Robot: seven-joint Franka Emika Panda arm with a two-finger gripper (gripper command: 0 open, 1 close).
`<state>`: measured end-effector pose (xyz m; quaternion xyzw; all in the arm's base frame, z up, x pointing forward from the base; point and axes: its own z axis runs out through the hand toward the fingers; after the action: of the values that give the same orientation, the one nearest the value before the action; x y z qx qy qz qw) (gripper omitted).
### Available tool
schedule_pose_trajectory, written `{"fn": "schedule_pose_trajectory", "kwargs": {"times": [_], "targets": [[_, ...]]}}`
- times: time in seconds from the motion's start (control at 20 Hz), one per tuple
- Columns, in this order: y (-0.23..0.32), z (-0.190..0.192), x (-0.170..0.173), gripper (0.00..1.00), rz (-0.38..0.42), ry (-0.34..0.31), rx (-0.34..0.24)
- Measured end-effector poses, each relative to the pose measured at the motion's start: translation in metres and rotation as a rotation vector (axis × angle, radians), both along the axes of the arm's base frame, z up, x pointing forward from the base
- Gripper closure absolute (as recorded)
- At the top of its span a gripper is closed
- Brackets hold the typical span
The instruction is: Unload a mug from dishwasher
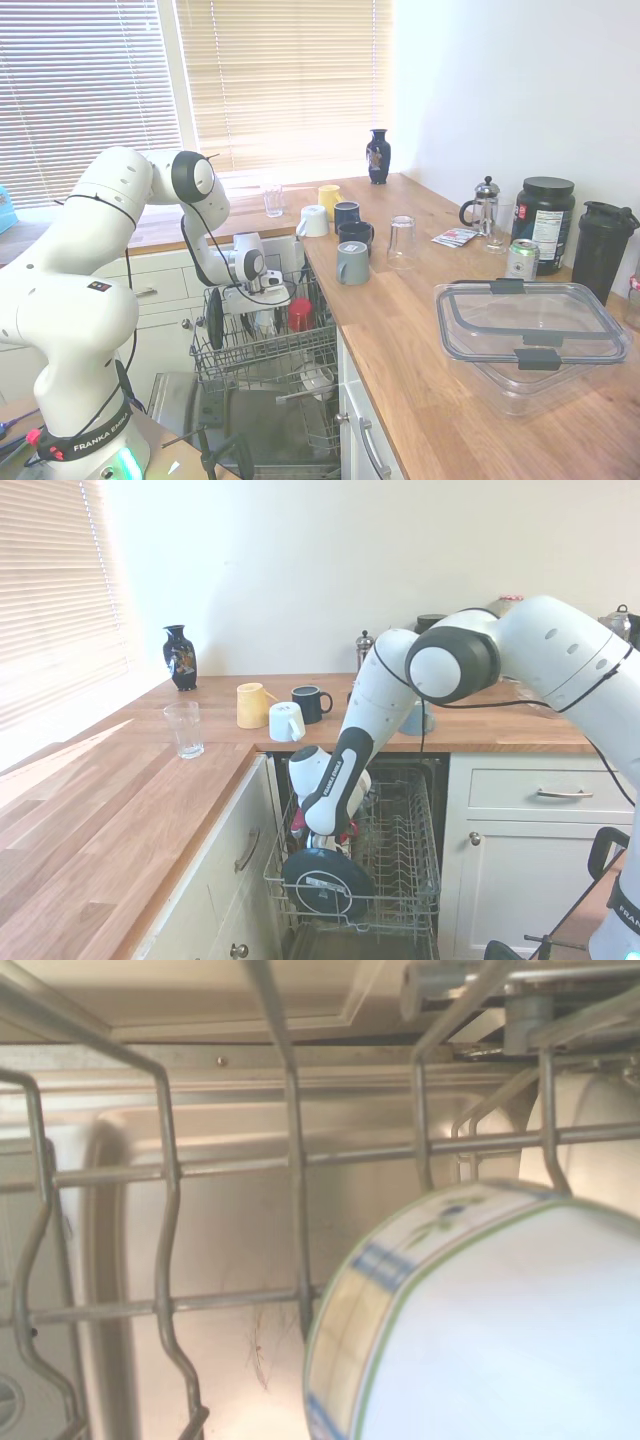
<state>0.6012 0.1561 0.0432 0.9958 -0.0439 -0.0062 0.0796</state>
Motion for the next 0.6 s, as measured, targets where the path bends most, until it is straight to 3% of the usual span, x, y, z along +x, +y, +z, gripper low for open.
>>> {"fn": "schedule_pose_trajectory", "kwargs": {"times": [0.6], "targets": [[-0.0065, -0.0004, 0.0009, 1.0, 0.0, 0.013, 0.005]]}}
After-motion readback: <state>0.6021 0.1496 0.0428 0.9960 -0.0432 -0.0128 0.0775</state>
